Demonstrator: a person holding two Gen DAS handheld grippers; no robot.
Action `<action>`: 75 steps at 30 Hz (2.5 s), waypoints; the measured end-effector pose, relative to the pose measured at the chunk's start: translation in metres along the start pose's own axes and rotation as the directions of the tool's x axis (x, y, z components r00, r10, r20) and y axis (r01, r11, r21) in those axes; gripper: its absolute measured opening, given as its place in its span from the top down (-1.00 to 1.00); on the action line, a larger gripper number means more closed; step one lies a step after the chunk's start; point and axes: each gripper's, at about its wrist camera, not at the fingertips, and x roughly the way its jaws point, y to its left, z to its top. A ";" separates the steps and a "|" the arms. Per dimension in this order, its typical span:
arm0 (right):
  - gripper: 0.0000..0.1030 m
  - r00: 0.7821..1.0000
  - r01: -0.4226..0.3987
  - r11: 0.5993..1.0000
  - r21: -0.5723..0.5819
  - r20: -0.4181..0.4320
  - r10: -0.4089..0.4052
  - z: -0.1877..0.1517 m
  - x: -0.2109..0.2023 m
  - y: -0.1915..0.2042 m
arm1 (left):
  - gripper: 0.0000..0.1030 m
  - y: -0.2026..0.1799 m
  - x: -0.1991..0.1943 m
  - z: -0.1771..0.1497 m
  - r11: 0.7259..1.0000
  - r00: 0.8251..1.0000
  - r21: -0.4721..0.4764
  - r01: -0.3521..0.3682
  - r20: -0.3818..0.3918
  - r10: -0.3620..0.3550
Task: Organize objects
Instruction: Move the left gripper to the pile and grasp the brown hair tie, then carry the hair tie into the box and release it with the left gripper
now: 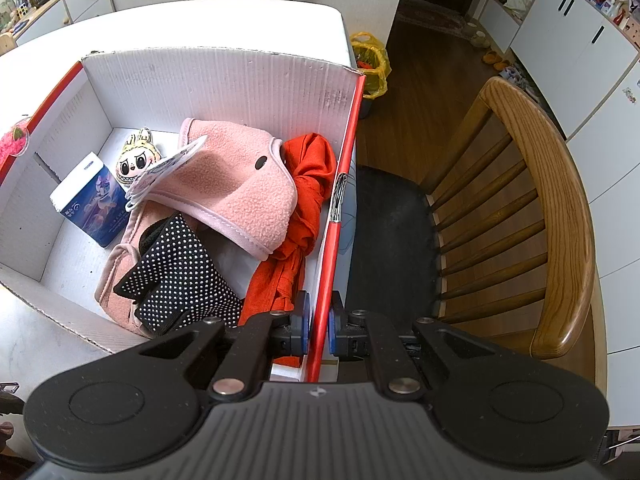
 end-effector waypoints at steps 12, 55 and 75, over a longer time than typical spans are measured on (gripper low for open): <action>0.83 1.000 -0.002 1.000 0.002 -0.003 0.002 -0.001 0.002 0.001 | -0.97 0.085 0.040 0.026 0.962 0.976 -0.159 -0.220 -0.034 0.217; 0.84 0.999 -0.002 1.000 0.027 -0.051 0.004 0.006 0.012 -0.002 | 0.84 0.125 0.165 0.037 0.949 0.921 -0.071 -0.307 -0.272 0.277; 0.83 0.999 0.014 1.000 0.005 -0.040 -0.014 0.002 0.011 0.003 | 0.89 0.105 0.042 0.052 0.954 0.971 -0.184 -0.237 -0.025 0.237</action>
